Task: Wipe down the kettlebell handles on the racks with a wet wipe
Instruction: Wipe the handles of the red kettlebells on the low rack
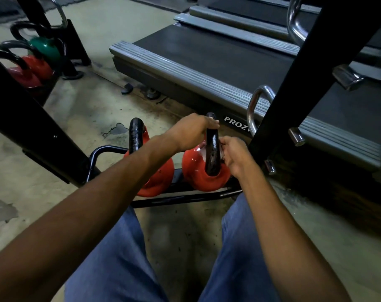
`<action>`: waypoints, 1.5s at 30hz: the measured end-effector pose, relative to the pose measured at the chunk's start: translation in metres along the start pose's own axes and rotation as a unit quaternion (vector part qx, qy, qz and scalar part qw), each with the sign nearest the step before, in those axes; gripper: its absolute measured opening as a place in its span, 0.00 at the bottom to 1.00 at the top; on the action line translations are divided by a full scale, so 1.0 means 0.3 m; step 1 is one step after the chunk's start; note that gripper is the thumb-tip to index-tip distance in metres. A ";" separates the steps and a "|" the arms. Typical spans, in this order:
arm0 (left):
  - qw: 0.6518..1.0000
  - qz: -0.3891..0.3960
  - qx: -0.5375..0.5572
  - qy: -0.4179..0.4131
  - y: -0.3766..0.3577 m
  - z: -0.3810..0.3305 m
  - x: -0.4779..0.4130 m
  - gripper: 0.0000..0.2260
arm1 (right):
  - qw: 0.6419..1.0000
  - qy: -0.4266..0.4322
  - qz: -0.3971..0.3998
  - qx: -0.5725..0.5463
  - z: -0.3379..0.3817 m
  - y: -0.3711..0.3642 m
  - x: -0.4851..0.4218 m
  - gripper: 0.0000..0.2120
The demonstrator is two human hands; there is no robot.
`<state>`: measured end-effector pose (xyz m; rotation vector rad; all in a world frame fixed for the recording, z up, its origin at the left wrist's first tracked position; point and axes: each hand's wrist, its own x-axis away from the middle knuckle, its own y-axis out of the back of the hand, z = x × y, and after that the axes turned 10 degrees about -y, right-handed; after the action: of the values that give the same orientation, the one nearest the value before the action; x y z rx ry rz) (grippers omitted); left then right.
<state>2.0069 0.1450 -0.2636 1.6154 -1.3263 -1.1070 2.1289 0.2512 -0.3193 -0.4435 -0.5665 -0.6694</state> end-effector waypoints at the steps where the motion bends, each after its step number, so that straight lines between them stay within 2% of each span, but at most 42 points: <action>1: 1.000 -0.001 -0.002 -0.003 -0.003 0.002 -0.004 0.18 | 0.999 0.015 -0.015 0.024 -0.022 0.011 0.005 0.13; 4: 1.000 0.008 -0.005 0.000 -0.011 0.006 -0.014 0.16 | 0.992 0.077 -0.051 0.087 -0.136 0.060 0.065 0.11; 7: 1.000 0.019 -0.004 0.008 -0.006 0.015 -0.020 0.18 | 0.988 0.120 -0.064 0.070 -0.150 0.058 0.094 0.14; 9: 1.000 0.030 -0.005 0.004 0.004 0.019 -0.026 0.19 | 0.984 0.139 -0.105 0.048 -0.136 0.028 0.096 0.11; 11: 0.999 0.037 -0.010 0.008 0.010 0.022 -0.027 0.19 | 0.954 0.212 -0.192 0.090 -0.171 -0.006 0.126 0.07; 12: 0.999 0.040 -0.009 0.011 0.012 0.026 -0.027 0.19 | 0.925 0.264 -0.233 0.138 -0.208 -0.020 0.155 0.06; 13: 0.999 0.040 -0.003 0.012 0.014 0.028 -0.028 0.20 | 0.890 0.319 -0.263 0.192 -0.248 -0.026 0.180 0.05; 15: 0.999 0.041 0.002 0.009 0.013 0.029 -0.029 0.20 | 0.802 0.437 -0.272 0.304 -0.317 -0.011 0.192 0.08; 18: 0.999 0.048 -0.004 0.004 0.013 0.026 -0.027 0.20 | 0.630 0.592 -0.205 0.459 -0.312 0.063 0.143 0.13; 20: 0.999 0.047 -0.007 -0.004 0.012 0.027 -0.028 0.19 | 0.518 0.630 -0.153 0.558 -0.260 0.105 0.124 0.14; 22: 0.999 0.046 -0.006 -0.009 0.010 0.036 -0.032 0.18 | 0.374 0.609 -0.106 0.692 -0.194 0.104 0.123 0.17; 24: 0.999 0.046 -0.013 -0.002 0.004 0.046 -0.035 0.17 | 0.233 0.513 -0.054 0.824 -0.142 0.056 0.127 0.19; 26: 0.999 0.040 -0.019 0.000 0.005 0.049 -0.040 0.18 | 0.123 0.430 -0.051 0.893 -0.112 -0.022 0.134 0.18; 27: 0.999 0.043 -0.020 0.000 0.010 0.047 -0.041 0.19 | 0.089 0.400 -0.063 0.910 -0.107 -0.059 0.142 0.18; 30: 0.998 0.055 -0.029 -0.001 0.021 0.042 -0.040 0.21 | 0.048 0.361 -0.075 0.928 -0.135 -0.092 0.168 0.22; 32: 0.998 0.057 -0.029 -0.005 0.025 0.039 -0.036 0.21 | 0.048 0.378 -0.071 0.922 -0.165 -0.047 0.184 0.22; 35: 0.998 0.055 -0.027 -0.004 0.015 0.043 -0.036 0.22 | 0.071 0.420 -0.058 0.903 -0.151 0.007 0.185 0.25; 37: 0.998 0.051 -0.032 -0.004 0.013 0.048 -0.037 0.21 | 0.109 0.423 -0.064 0.897 -0.109 -0.018 0.174 0.22; 39: 0.998 0.047 -0.033 -0.004 0.007 0.050 -0.039 0.20 | 0.145 0.387 -0.096 0.906 -0.082 -0.062 0.182 0.20; 41: 0.998 0.047 -0.029 -0.006 0.005 0.052 -0.039 0.20 | 0.130 0.349 -0.125 0.919 -0.096 -0.088 0.200 0.21; 44: 0.998 0.053 -0.030 -0.011 0.004 0.061 -0.042 0.20 | 0.067 0.301 -0.124 0.943 -0.122 -0.113 0.218 0.22; 45: 0.998 0.056 -0.032 -0.010 0.004 0.063 -0.044 0.20 | 0.068 0.292 -0.118 0.947 -0.112 -0.128 0.204 0.22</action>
<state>1.9877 0.1572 -0.2669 1.4684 -1.3640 -1.0903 2.1537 0.1782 -0.2995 2.5066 -0.2383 0.1843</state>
